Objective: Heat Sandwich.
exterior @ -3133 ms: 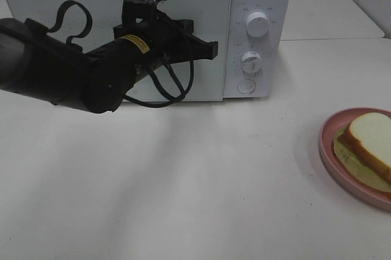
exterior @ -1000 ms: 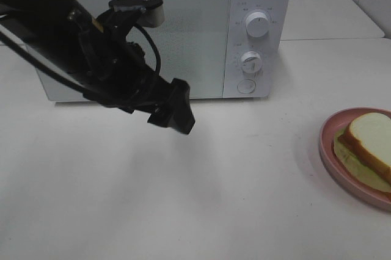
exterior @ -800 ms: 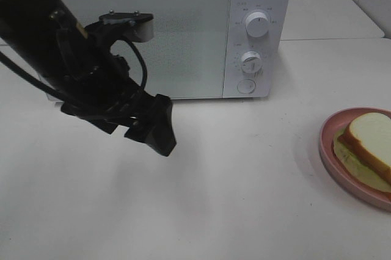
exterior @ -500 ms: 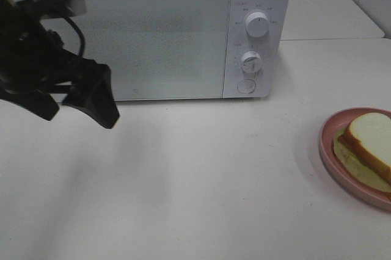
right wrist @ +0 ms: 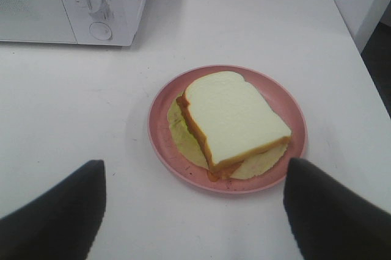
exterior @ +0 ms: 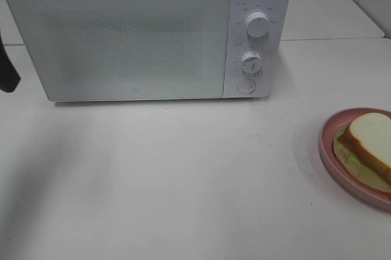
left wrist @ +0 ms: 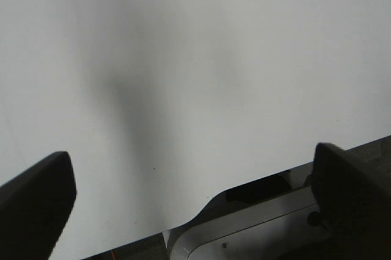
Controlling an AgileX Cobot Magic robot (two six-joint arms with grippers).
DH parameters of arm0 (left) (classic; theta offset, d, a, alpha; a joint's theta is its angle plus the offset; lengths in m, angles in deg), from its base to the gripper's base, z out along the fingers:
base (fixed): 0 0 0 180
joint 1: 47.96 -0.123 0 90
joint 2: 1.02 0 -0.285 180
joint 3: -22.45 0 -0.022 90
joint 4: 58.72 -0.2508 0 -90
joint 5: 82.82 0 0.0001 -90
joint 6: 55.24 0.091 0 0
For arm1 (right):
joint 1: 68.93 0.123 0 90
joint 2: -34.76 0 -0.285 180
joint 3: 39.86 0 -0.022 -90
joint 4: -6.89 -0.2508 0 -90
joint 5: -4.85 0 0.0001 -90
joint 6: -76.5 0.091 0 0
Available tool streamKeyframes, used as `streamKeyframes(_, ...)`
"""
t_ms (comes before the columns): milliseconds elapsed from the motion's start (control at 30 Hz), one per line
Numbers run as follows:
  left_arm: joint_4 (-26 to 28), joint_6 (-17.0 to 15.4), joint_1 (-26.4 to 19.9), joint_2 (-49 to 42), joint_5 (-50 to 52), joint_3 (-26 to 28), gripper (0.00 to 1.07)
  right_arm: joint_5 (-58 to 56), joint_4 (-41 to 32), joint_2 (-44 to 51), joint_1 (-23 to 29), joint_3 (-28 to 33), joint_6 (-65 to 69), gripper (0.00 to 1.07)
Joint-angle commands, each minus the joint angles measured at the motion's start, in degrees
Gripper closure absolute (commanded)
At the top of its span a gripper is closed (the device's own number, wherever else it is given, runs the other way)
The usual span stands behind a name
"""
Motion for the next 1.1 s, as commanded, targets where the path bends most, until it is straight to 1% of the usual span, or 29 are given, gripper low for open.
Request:
streamKeyframes(33,-1.49,-0.29,-3.44,-2.01,-2.23,-0.11,0.09,0.86,-0.11,1.55,-0.57,-0.06,0.17,0.32)
streamKeyframes(67,-2.12,-0.29,-5.56,-3.44,-2.98,-0.34,0.09,0.86,-0.11,1.55,-0.57,-0.06,0.17,0.32)
streamKeyframes(133,-2.29,-0.29,-7.96,-4.93,-3.27,-1.09,0.09,0.86,-0.11,1.55,-0.57,-0.06,0.23,0.32)
streamKeyframes(167,-2.29,-0.29,-7.96,-4.93,-3.27,-1.09,0.09,0.86,-0.11,1.55,-0.57,-0.06,0.23,0.32)
streamKeyframes(200,-2.29,-0.29,-9.28,-5.90,-3.21,-1.72,0.09,0.86,-0.11,1.55,-0.57,-0.06,0.23,0.32)
streamKeyframes(233,-2.29,-0.46,-11.40,-7.96,-2.86,-3.32,0.09,0.86,-0.11,1.55,-0.57,-0.06,0.23,0.32)
streamKeyframes(333,-2.23,-0.46,-13.46,-11.86,-2.23,-6.25,0.09,0.86,-0.11,1.55,-0.57,-0.06,0.23,0.32)
streamKeyframes(367,-2.23,-0.46,-13.46,-11.86,-2.23,-6.25,0.09,0.86,-0.11,1.55,-0.57,-0.06,0.23,0.32)
streamKeyframes(400,-2.58,-0.46,-13.58,-14.44,-1.55,-8.25,0.09,0.86,-0.11,1.55,-0.57,-0.06,0.23,0.32)
streamKeyframes(467,-2.64,-0.46,-13.58,-17.02,-1.38,-10.37,0.09,0.86,-0.11,1.55,-0.57,-0.06,0.23,0.32)
streamKeyframes(500,-2.64,-0.46,-13.58,-17.02,-1.38,-10.37,0.09,0.86,-0.11,1.55,-0.57,-0.06,0.23,0.32)
streamKeyframes(567,-2.86,-0.46,-13.58,-21.14,-1.32,-13.58,0.09,0.86,-0.11,1.55,-0.57,-0.06,0.23,0.32)
streamKeyframes(633,-3.04,-0.46,-13.58,-24.24,-0.86,-15.64,0.09,0.86,-0.11,1.55,-0.57,-0.06,0.23,0.32)
streamKeyframes(667,-3.04,-0.46,-13.58,-24.24,-0.86,-15.64,0.09,0.86,-0.11,1.55,-0.57,-0.06,0.23,0.32)
streamKeyframes(700,-3.44,-0.46,-13.58,-27.16,-0.11,-17.82,0.09,0.86,-0.11,1.55,-0.57,-0.06,0.23,0.32)
streamKeyframes(767,-3.72,-0.46,-13.58,-30.42,0.69,-19.88,0.09,0.86,-0.11,1.55,-0.57,-0.06,0.23,0.32)
streamKeyframes(833,-3.90,-0.46,-13.58,-31.74,0.97,-20.63,0.09,0.86,-0.11,1.55,-0.57,-0.06,0.23,0.32)
streamKeyframes(867,-4.18,-0.46,-13.58,-35.29,1.49,-22.23,0.09,0.86,-0.11,1.55,-0.57,-0.06,0.23,0.32)
streamKeyframes(967,-4.58,-0.46,-13.58,-40.22,1.72,-24.52,0.09,0.86,-0.11,1.55,-0.57,-0.06,0.23,0.32)
streamKeyframes(1000,-4.58,-0.46,-13.58,-40.22,1.72,-24.52,0.09,0.86,-0.11,1.55,-0.57,-0.06,0.23,0.32)
streamKeyframes(1033,-4.81,-0.46,-13.58,-43.37,1.72,-25.67,0.09,0.86,-0.11,1.55,-0.57,-0.06,0.23,0.32)
streamKeyframes(1100,-4.93,-0.46,-13.58,-46.41,1.66,-26.87,0.09,0.86,-0.11,1.55,-0.57,-0.06,0.23,0.32)
